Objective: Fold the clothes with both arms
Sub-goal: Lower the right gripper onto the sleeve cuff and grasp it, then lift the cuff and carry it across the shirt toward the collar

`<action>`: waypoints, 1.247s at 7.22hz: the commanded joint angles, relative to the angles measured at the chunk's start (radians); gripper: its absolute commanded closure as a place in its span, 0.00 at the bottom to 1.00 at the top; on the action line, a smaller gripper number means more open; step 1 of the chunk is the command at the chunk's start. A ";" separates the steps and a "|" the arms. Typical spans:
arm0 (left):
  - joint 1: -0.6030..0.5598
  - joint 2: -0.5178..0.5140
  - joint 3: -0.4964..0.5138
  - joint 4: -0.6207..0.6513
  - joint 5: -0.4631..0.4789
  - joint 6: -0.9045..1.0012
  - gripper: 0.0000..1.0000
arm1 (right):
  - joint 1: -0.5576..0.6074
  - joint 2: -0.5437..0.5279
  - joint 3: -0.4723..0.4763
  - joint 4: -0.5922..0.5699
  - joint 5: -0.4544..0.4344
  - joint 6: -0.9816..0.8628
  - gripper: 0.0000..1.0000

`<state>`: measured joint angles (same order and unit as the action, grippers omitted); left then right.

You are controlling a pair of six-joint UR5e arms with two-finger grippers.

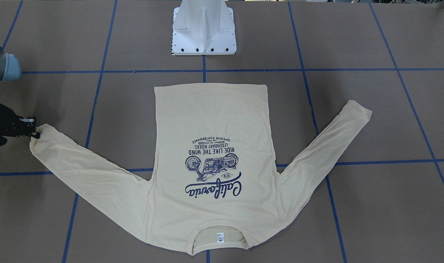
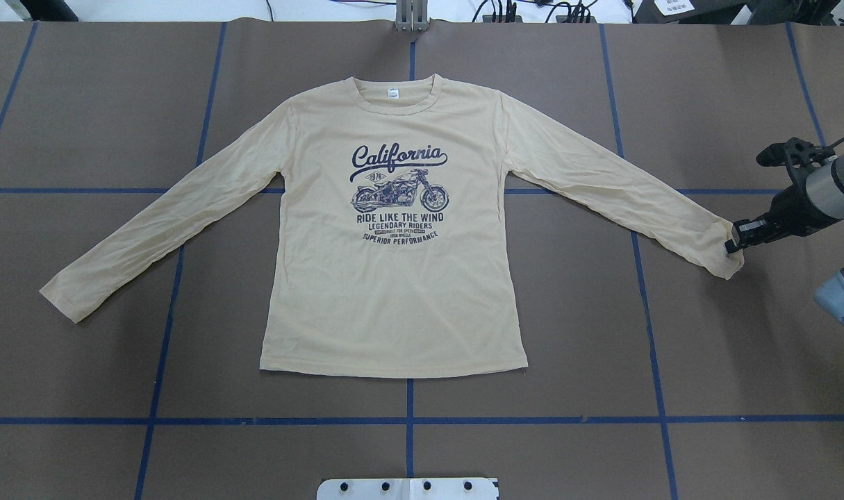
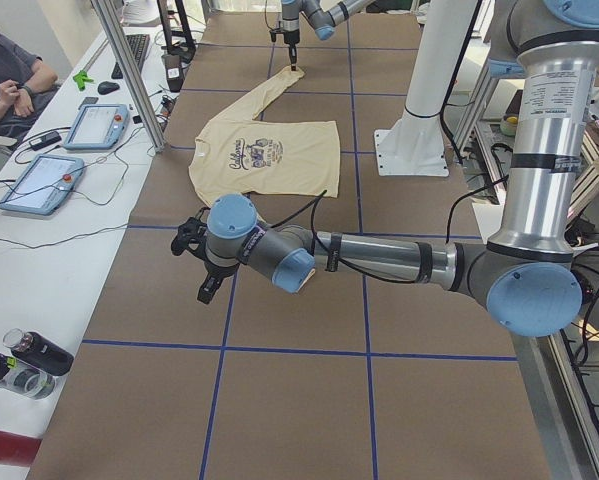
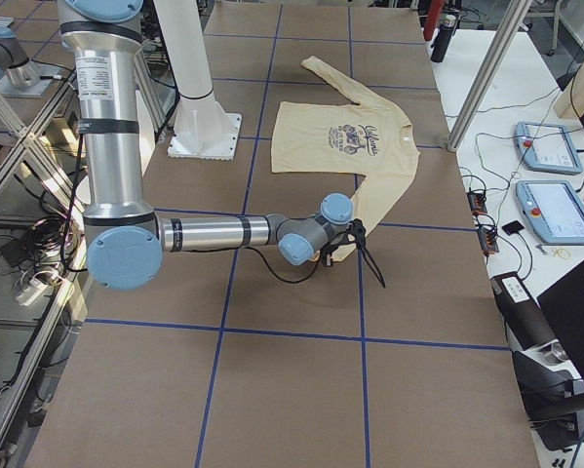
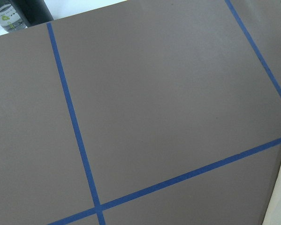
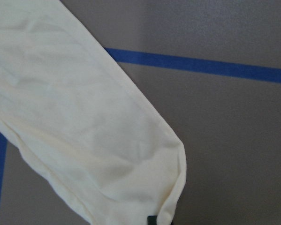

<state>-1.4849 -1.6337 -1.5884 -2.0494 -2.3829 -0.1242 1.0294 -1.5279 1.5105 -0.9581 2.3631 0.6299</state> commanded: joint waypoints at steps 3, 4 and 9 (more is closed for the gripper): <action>0.000 -0.002 0.002 0.000 0.001 -0.002 0.00 | 0.038 0.099 0.048 -0.005 0.085 0.098 1.00; 0.000 -0.003 0.007 0.000 0.001 0.000 0.00 | 0.037 0.171 0.034 -0.007 0.085 0.169 1.00; 0.000 -0.006 0.008 0.000 0.002 -0.003 0.00 | 0.008 0.604 -0.208 -0.004 0.074 0.372 1.00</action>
<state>-1.4849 -1.6382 -1.5805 -2.0494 -2.3813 -0.1260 1.0464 -1.0307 1.3669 -0.9618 2.4410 0.9758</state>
